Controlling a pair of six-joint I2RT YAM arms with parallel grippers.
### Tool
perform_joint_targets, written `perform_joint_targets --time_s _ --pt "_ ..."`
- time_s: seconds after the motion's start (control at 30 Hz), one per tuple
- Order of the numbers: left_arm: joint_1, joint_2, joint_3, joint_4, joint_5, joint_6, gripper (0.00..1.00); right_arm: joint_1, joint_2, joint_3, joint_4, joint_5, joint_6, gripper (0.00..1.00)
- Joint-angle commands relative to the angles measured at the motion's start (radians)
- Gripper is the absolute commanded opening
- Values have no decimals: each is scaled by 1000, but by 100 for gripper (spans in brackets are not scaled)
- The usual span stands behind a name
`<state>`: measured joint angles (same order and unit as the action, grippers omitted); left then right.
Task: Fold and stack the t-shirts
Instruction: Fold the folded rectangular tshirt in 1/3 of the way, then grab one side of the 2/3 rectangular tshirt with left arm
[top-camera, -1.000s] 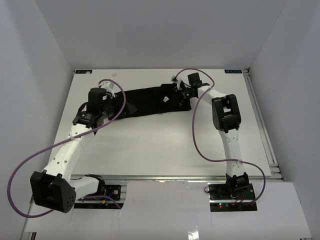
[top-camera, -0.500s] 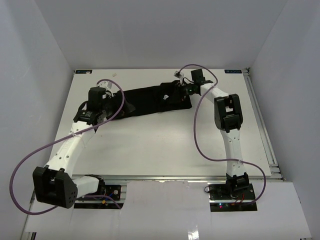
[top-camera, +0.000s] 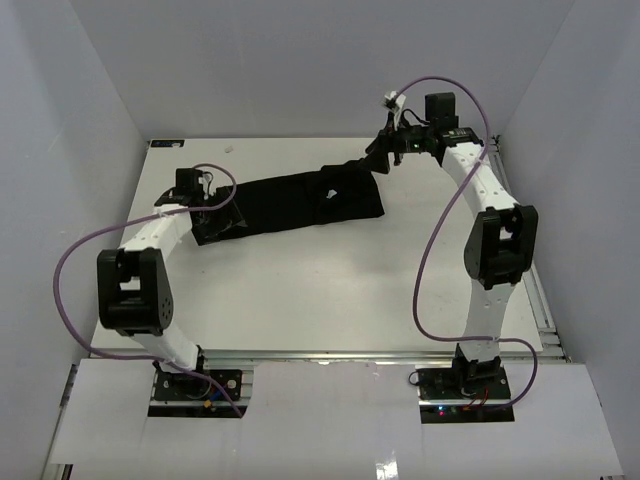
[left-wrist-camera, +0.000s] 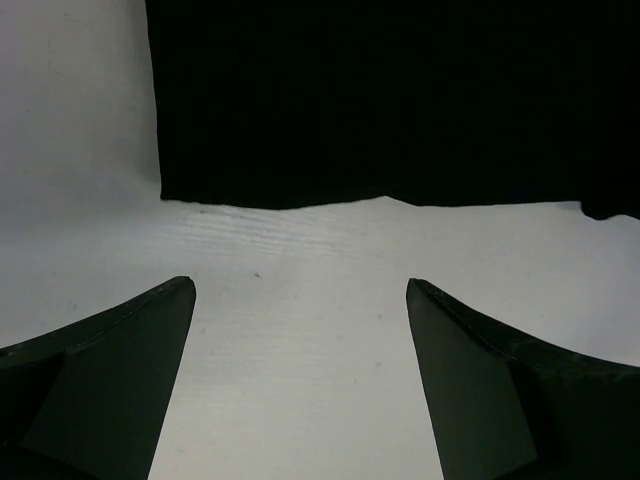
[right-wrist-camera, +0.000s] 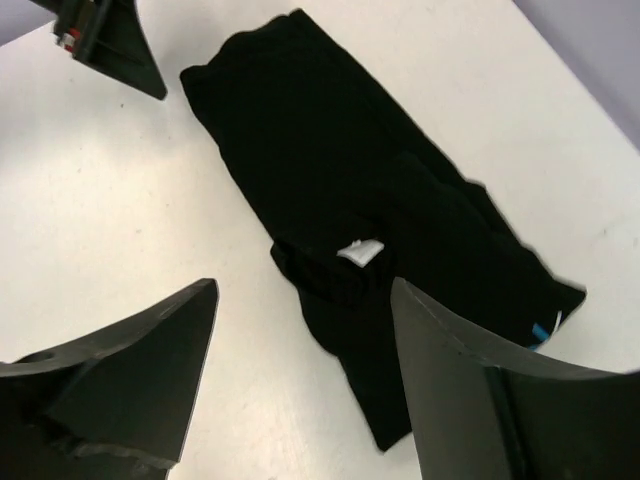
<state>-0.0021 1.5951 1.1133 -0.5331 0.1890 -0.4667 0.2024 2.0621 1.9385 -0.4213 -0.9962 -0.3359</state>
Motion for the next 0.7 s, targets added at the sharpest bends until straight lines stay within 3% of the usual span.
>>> perform_joint_targets --time_s 0.0,0.17,0.43,0.67 --pt "1 69 83 7 -13 66 98 -24 -101 -129 -97 80 -138 82" --pt "43 190 180 53 -22 103 98 -52 -239 -249 -100 119 -195 87" --pt "51 259 218 50 -82 140 98 -104 -315 -348 -108 116 -170 88" --pt "51 387 312 39 -19 175 98 -110 -350 -398 -94 123 -138 88"
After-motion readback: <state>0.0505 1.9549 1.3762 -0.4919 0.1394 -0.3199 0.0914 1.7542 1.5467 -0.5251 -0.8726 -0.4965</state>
